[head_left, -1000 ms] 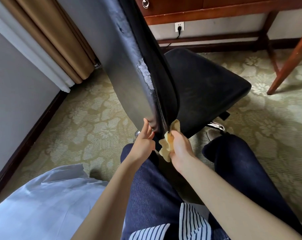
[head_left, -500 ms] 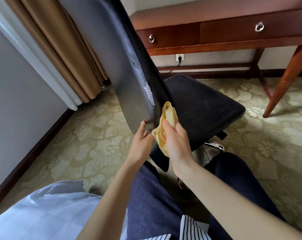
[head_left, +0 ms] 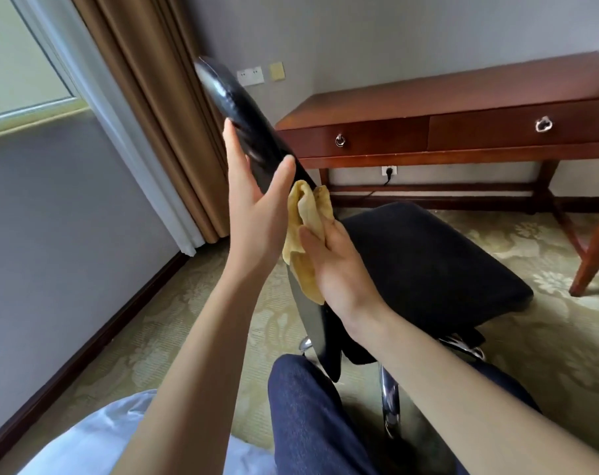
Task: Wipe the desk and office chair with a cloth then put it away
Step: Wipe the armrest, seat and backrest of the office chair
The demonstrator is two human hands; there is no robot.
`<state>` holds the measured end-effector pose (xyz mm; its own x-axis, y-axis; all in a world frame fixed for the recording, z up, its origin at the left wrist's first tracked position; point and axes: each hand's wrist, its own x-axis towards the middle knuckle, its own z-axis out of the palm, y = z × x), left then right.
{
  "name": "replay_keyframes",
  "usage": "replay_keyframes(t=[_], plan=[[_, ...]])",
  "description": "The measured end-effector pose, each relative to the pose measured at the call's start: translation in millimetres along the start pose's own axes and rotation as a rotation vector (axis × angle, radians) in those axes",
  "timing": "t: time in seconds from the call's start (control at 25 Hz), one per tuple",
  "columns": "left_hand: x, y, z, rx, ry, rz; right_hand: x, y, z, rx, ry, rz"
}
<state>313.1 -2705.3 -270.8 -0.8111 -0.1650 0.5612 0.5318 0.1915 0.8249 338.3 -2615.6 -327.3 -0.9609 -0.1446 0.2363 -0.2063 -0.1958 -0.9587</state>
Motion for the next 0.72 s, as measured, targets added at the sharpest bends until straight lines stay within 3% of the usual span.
replay_keyframes(t=[0.2, 0.36, 0.56, 0.72], plan=[[33, -9, -6, 0.252, 0.109, -0.017, 19, -7, 9, 0.050, -0.132, 0.090], [48, -22, -24, 0.229, 0.115, 0.024, 45, -13, 11, 0.054, -0.129, 0.136], [83, -30, -56, -0.006, 0.110, 0.023, 97, -24, 14, 0.111, 0.031, -0.002], [154, -27, -87, 0.030, 0.067, 0.078, 173, -38, 27, 0.064, 0.081, -0.142]])
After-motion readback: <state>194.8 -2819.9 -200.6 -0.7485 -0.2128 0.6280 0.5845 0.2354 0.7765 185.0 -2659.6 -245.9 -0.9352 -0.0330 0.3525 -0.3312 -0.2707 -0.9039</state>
